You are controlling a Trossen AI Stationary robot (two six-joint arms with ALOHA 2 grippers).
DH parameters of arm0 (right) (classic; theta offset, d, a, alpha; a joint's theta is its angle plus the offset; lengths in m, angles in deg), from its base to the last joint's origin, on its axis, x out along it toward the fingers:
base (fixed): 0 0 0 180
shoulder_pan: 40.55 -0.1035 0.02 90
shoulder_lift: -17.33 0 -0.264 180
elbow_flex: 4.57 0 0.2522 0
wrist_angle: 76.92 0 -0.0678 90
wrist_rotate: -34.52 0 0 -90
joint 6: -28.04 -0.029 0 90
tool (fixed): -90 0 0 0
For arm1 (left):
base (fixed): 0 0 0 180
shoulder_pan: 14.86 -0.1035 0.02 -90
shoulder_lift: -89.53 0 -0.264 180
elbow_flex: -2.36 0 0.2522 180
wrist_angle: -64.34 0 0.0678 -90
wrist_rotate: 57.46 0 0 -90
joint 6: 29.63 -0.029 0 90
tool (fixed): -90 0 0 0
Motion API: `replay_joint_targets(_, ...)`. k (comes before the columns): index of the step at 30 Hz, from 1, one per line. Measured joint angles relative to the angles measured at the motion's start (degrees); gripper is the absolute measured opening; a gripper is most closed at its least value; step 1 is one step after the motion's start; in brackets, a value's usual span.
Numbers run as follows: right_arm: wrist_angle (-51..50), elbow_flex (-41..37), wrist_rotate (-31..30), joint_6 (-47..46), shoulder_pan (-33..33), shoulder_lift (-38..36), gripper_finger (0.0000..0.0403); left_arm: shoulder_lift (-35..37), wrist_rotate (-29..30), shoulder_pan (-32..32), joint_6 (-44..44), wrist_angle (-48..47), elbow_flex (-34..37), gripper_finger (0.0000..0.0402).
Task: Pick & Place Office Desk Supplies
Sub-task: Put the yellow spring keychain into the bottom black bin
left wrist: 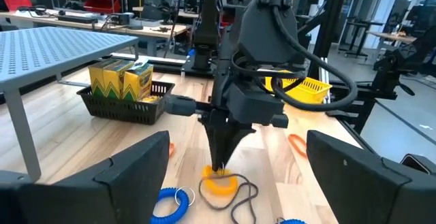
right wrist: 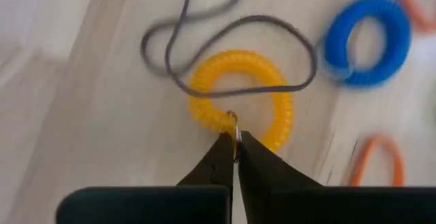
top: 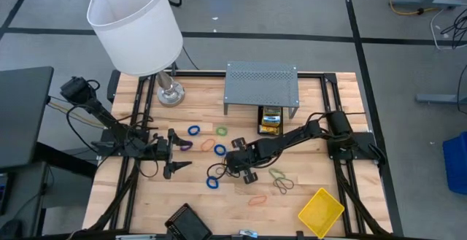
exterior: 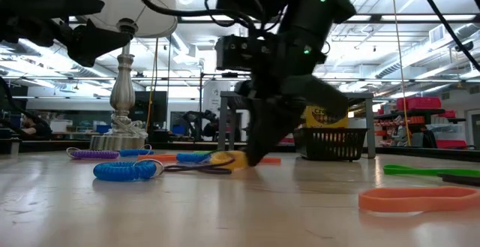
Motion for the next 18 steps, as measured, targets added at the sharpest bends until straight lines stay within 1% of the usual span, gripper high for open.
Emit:
replay_joint_targets(3, -4.88, -0.12, -0.88, -3.43, -0.38, -1.29, 0.0006, 0.0, -0.02, 0.0, 0.0, -0.05, 0.0, 0.0346)
replay_joint_targets(8, -17.45, 1.45, -4.01, -11.05, -0.39, -3.88, 0.0003, 0.02, -0.03, 0.0, 0.26, -0.04, 0.0, 0.0346)
replay_joint_targets(11, -22.87, 2.47, -4.86, -12.59, -0.98, -5.21, 0.0002, 0.02, -0.04, 0.0, 0.26, -0.05, 0.0, 0.0346)
replay_joint_targets(15, -22.53, 5.67, -4.48, -11.47, -3.13, -6.47, 0.0002, 0.02, -0.07, 0.0, 0.24, -0.06, 0.0, 0.0346)
replay_joint_targets(18, -19.35, 8.93, -1.67, -8.68, -5.09, -6.62, 0.0001, 0.01, -0.08, 0.0, 0.24, -0.07, 0.0, 0.0346)
